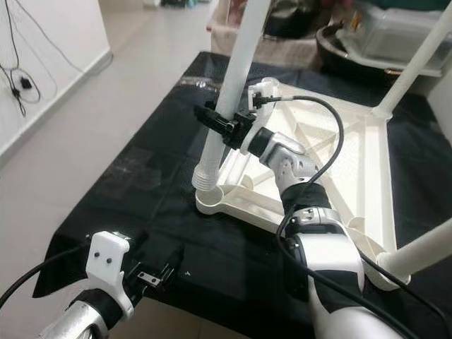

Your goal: Building children table

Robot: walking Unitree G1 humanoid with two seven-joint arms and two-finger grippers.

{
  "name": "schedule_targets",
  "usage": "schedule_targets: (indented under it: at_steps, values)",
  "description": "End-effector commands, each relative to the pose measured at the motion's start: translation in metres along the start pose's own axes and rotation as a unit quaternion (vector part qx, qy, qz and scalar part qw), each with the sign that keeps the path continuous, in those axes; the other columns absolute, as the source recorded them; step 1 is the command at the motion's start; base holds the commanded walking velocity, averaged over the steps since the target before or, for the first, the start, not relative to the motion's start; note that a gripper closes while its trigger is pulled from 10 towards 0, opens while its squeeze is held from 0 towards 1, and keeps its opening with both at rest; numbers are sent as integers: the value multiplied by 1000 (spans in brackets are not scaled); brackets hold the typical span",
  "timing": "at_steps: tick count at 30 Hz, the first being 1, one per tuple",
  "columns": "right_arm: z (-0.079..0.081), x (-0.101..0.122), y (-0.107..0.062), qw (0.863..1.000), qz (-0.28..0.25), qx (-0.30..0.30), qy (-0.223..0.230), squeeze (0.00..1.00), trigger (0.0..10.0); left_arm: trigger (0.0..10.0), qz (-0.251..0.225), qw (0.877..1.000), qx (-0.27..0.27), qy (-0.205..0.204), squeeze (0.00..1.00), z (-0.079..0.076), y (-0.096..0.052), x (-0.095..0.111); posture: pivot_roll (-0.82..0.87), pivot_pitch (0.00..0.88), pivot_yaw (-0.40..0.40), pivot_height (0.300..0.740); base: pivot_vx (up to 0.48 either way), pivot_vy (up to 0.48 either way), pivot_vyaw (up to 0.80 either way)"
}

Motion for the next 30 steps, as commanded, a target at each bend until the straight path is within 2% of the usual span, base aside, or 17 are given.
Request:
schedule_targets:
  at_steps: [1,6,13,29,30]
  values:
    - [-1,-6,-4,1000,14,6,1,0,10000,10000,8,1000,-6,-6,0,-4,-4,-1,149,262,-76,740,0,0,0]
    - [4,-12,-7,998,40,42,5,0,10000,10000,13,1000,-2,-5,0,-3,-6,0,152,268,-73,740,0,0,0]
    - [5,-11,-10,997,44,59,16,0,10000,10000,20,1000,-1,-3,0,-3,-8,-1,155,265,-74,740,0,0,0]
    - [10,-35,-14,990,104,96,-1,0,10000,10000,24,1000,-3,1,0,-4,-9,-1,157,248,-71,740,0,0,0]
    - [10,-37,-14,989,111,98,-13,0,10000,10000,25,1000,-4,1,0,-5,-9,-1,156,242,-73,740,0,0,0]
Point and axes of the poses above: a point about 5 cm out from each wrist's last joint towards the gripper, its own y axis pointing out of the wrist towards the gripper, its own x axis along the axis of the wrist's last joint, z = x × y, the point moved 4 cm from there along y, pointing out of the wrist towards the gripper, and after that the axes turned 12 degrees about y, right-handed, at the moved point
